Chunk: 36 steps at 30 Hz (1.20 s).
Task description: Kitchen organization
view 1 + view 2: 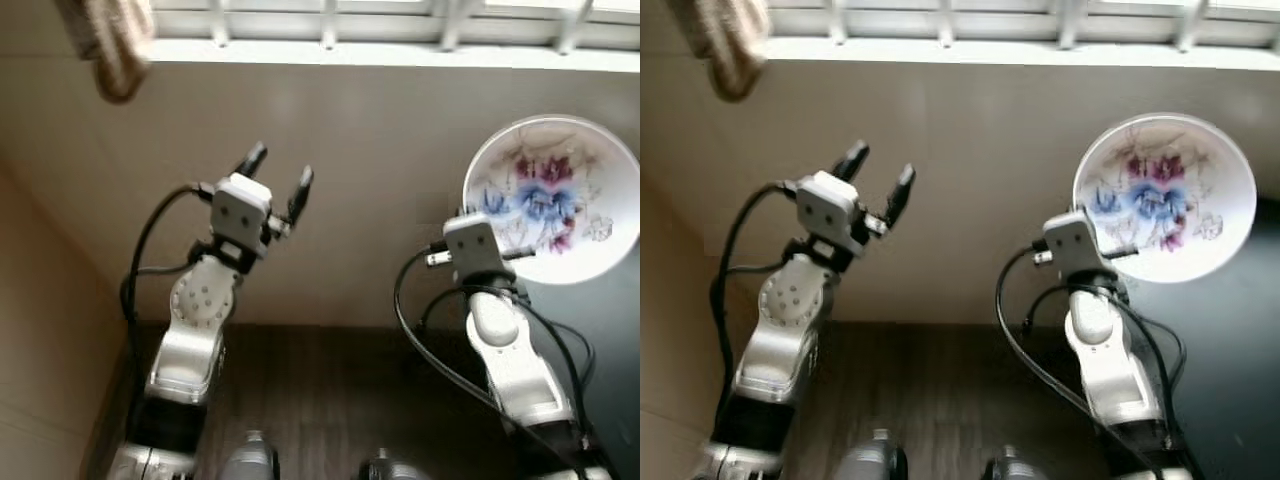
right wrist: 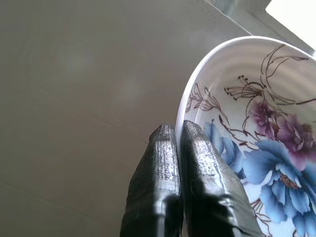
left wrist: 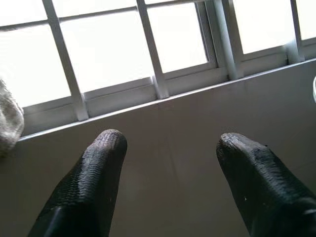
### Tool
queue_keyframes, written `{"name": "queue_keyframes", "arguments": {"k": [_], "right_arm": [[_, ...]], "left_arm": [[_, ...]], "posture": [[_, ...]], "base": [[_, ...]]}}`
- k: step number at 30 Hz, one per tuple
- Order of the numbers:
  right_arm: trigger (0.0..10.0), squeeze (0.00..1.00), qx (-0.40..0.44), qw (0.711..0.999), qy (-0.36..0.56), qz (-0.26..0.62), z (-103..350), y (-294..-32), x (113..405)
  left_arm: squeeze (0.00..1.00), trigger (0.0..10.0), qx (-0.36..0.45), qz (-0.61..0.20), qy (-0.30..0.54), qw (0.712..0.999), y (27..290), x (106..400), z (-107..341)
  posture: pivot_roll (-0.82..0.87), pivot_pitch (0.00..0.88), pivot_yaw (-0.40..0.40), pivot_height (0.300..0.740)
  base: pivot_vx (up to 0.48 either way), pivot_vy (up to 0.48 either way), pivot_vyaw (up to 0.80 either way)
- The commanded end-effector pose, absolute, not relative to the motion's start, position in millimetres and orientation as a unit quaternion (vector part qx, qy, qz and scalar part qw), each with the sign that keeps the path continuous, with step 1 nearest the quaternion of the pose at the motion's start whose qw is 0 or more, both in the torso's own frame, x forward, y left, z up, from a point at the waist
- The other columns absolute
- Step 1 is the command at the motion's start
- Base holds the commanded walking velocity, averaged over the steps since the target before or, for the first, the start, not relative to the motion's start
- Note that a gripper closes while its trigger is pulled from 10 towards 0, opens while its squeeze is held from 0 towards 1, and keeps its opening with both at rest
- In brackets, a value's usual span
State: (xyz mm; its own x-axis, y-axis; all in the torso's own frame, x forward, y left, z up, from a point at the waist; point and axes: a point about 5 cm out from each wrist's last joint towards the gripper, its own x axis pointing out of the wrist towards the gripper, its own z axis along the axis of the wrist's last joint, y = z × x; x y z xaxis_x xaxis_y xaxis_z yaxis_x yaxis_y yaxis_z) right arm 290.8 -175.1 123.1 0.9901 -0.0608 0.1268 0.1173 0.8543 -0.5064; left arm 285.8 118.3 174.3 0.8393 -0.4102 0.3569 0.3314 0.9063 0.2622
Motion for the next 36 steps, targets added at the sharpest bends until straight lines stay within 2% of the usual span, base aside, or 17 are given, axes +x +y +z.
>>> {"name": "queue_keyframes", "arguments": {"k": [1,36], "right_arm": [[0.0,0.0,-0.271,0.958,-0.076,-0.05,133.0,-174.2,292.6],[0.0,0.0,-0.282,0.954,-0.095,-0.023,133.9,-164.4,291.3]], "left_arm": [[0.0,10.0,0.096,-0.197,-0.217,0.951,115.3,287.0,180.2],[0.0,10.0,0.098,-0.192,-0.216,0.952,116.9,288.5,179.8]], "posture": [[0.13,0.01,-0.058,0.74],[0.14,0.011,-0.057,0.74]], "base": [[0.0,0.0,0.8],[0.0,0.0,0.8]]}}
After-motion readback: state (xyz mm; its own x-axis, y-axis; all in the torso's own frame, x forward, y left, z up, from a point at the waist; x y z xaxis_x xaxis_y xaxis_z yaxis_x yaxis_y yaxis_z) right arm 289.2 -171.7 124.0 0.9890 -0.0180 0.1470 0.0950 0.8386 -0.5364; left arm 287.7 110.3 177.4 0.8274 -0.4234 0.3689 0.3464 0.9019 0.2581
